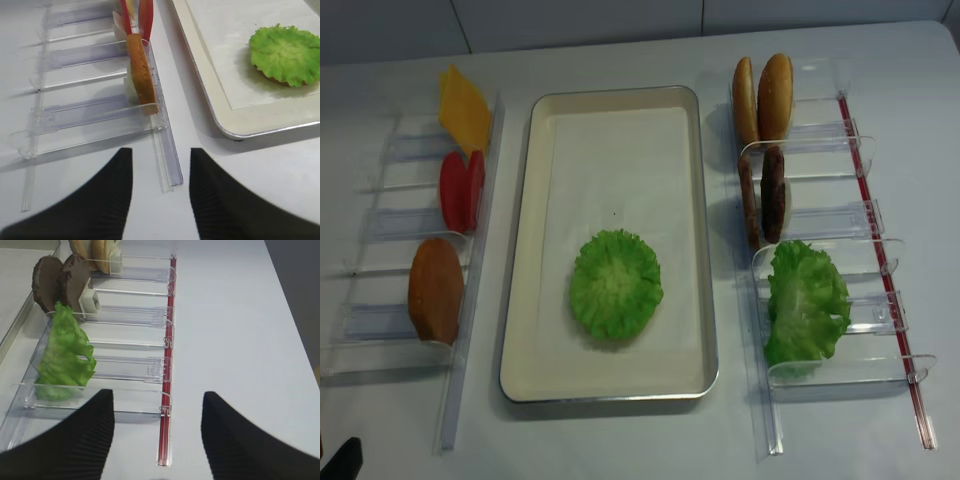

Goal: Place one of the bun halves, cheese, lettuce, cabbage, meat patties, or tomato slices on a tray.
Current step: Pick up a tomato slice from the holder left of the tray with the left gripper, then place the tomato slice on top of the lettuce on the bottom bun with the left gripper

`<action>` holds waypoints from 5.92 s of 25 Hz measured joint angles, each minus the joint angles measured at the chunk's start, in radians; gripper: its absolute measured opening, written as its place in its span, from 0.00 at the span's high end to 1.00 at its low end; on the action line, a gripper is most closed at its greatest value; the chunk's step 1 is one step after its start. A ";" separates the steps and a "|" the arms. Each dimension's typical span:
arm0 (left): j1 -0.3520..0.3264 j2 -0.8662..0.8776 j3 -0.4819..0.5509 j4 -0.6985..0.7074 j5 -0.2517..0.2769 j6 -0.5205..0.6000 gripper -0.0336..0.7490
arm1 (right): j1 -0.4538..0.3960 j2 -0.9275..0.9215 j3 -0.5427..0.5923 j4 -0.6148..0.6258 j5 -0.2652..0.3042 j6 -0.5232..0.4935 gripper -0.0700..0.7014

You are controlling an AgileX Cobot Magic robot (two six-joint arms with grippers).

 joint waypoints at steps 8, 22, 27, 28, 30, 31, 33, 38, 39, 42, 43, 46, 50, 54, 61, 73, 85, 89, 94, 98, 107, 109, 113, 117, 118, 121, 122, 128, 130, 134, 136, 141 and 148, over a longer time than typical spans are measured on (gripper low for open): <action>0.000 0.000 0.000 0.000 0.000 -0.011 0.59 | 0.000 0.000 0.000 0.000 0.000 0.000 0.40; 0.000 0.041 -0.032 -0.065 -0.008 0.007 0.59 | 0.000 0.000 0.000 0.000 0.000 0.000 0.40; 0.000 0.208 -0.064 -0.065 -0.018 0.009 0.59 | 0.000 0.000 0.000 0.000 0.000 0.000 0.40; 0.000 0.250 -0.072 -0.065 -0.021 0.009 0.59 | 0.000 0.000 0.000 0.000 0.000 0.000 0.40; 0.000 0.334 -0.090 -0.073 -0.021 0.009 0.59 | 0.000 0.000 0.000 0.000 0.000 0.000 0.40; 0.000 0.381 -0.103 -0.075 -0.021 0.009 0.59 | 0.000 0.000 0.000 0.000 0.000 0.000 0.40; 0.000 0.475 -0.136 -0.079 -0.026 0.009 0.59 | 0.000 0.000 0.000 0.000 0.000 0.000 0.40; 0.000 0.684 -0.263 -0.080 -0.063 0.009 0.59 | 0.000 0.000 0.000 0.000 0.000 0.000 0.40; 0.000 0.727 -0.294 -0.080 -0.071 0.009 0.59 | 0.000 0.000 0.000 0.000 0.000 0.000 0.40; 0.000 0.846 -0.386 -0.080 -0.082 0.009 0.59 | 0.000 0.000 0.000 0.000 0.000 0.000 0.40; 0.000 0.888 -0.417 -0.080 -0.084 0.009 0.59 | 0.000 0.000 0.000 0.000 0.000 0.000 0.40; 0.000 1.001 -0.496 -0.080 -0.089 0.009 0.59 | 0.000 0.000 0.000 0.000 0.000 0.000 0.40; 0.000 1.150 -0.570 -0.080 -0.095 0.009 0.59 | 0.000 0.000 0.000 0.000 0.000 0.000 0.40; 0.000 1.299 -0.639 -0.080 -0.114 0.013 0.59 | 0.000 0.000 0.000 0.000 0.000 0.000 0.40; -0.002 1.525 -0.758 -0.080 -0.133 0.031 0.59 | 0.000 0.000 0.000 0.000 0.000 0.000 0.40; -0.002 1.705 -0.848 -0.064 -0.142 0.034 0.59 | 0.000 0.000 0.000 -0.002 0.000 0.000 0.40; -0.002 1.780 -0.863 -0.031 -0.148 0.034 0.67 | 0.000 0.000 0.000 -0.002 0.000 0.000 0.40; -0.002 1.782 -0.865 -0.007 -0.148 0.034 0.85 | 0.000 0.000 0.000 -0.002 0.000 0.000 0.40; -0.002 1.782 -0.873 0.010 -0.136 0.034 0.86 | 0.000 0.000 0.000 -0.002 0.000 0.000 0.40; -0.002 1.782 -0.930 0.020 -0.045 0.034 0.86 | 0.000 0.000 0.000 -0.002 0.000 0.000 0.40; -0.002 1.778 -1.076 0.014 0.042 0.034 0.86 | 0.000 0.000 0.000 -0.002 0.000 0.000 0.40; -0.002 1.759 -1.077 -0.014 0.046 0.034 0.86 | 0.000 0.000 0.000 -0.002 0.000 0.000 0.40; -0.002 1.694 -1.077 -0.133 0.052 0.046 0.86 | 0.000 0.000 0.000 -0.002 0.000 0.000 0.40; -0.002 1.611 -1.065 -0.270 0.054 0.090 0.86 | 0.000 0.000 0.000 -0.002 0.000 0.000 0.40; -0.002 1.590 -1.047 -0.296 0.054 0.103 0.86 | 0.000 0.000 0.000 -0.002 0.000 0.000 0.40; -0.004 1.517 -0.957 -0.351 0.054 0.145 0.86 | 0.000 0.000 0.000 -0.002 0.000 0.000 0.40; -0.004 1.493 -0.919 -0.369 0.054 0.161 0.86 | 0.000 0.000 0.000 -0.002 0.000 0.000 0.40; -0.004 1.391 -0.701 -0.528 0.054 0.266 0.86 | 0.000 0.000 0.000 -0.002 0.000 0.000 0.40; -0.004 1.378 -0.630 -0.614 0.054 0.319 0.86 | 0.000 0.000 0.000 -0.002 0.000 0.000 0.40; -0.004 1.376 -0.490 -0.797 0.043 0.449 0.86 | 0.000 0.000 0.000 -0.002 0.000 0.000 0.40; -0.004 1.376 -0.436 -0.892 0.035 0.520 0.86 | 0.000 0.000 0.000 -0.002 0.000 0.000 0.40; -0.004 1.413 -0.357 -1.081 0.007 0.667 0.86 | 0.000 0.000 0.000 -0.002 0.000 0.000 0.40; -0.006 1.507 -0.318 -1.182 -0.075 0.709 0.86 | 0.000 0.000 0.000 -0.004 0.000 0.000 0.40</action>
